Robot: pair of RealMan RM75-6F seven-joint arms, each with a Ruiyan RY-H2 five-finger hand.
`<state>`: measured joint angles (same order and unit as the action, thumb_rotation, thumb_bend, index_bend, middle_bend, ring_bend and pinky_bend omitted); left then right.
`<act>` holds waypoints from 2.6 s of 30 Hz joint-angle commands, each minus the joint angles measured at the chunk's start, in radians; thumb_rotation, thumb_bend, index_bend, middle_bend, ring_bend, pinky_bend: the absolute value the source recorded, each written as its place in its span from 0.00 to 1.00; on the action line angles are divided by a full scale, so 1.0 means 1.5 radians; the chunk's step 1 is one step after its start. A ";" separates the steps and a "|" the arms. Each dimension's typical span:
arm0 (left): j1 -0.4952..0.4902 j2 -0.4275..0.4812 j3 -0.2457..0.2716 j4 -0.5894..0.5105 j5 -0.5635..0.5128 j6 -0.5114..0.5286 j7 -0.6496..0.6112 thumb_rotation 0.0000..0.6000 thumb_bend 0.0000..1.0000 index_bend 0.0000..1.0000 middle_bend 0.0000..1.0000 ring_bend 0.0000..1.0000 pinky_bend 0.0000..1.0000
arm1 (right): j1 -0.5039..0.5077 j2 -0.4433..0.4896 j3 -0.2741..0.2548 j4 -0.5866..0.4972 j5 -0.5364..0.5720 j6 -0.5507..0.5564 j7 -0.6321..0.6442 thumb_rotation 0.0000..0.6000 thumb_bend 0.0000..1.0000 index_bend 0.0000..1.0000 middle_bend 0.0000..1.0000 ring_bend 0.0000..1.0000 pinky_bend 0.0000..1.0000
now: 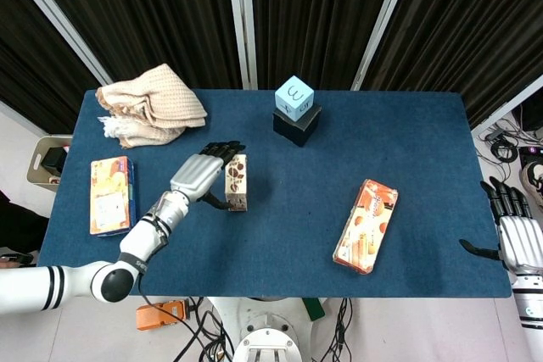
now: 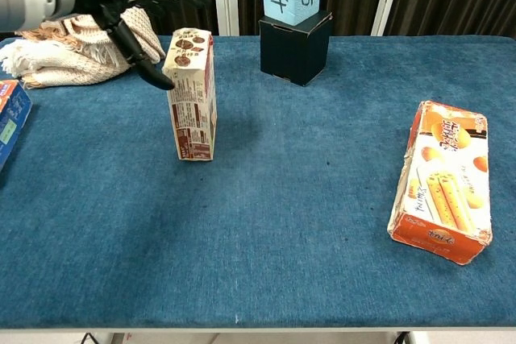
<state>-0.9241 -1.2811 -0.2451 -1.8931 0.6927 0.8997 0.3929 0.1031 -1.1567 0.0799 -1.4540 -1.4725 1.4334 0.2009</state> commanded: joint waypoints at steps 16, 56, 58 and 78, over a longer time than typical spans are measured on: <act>-0.161 -0.064 0.014 0.052 -0.291 0.056 0.133 1.00 0.00 0.10 0.12 0.08 0.20 | 0.004 -0.005 0.001 0.013 0.007 -0.013 0.009 1.00 0.09 0.00 0.00 0.00 0.00; 0.077 -0.389 -0.009 0.578 0.425 0.078 -0.674 1.00 0.00 0.33 0.37 0.27 0.21 | -0.008 0.007 0.000 -0.014 0.013 -0.001 -0.015 1.00 0.09 0.00 0.00 0.00 0.00; 0.076 -0.392 -0.008 0.589 0.426 0.073 -0.680 1.00 0.00 0.33 0.37 0.27 0.21 | -0.009 0.007 0.000 -0.016 0.013 -0.001 -0.016 1.00 0.09 0.00 0.00 0.00 0.00; 0.070 -0.338 0.033 0.589 0.435 0.005 -0.546 1.00 0.00 0.00 0.04 0.00 0.00 | -0.009 0.004 -0.001 -0.013 0.012 -0.003 -0.011 1.00 0.09 0.00 0.00 0.00 0.00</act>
<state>-0.8193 -1.7983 -0.1989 -1.0020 1.3513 0.9174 -0.4445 0.0894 -1.1512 0.0789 -1.4729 -1.4547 1.4287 0.1849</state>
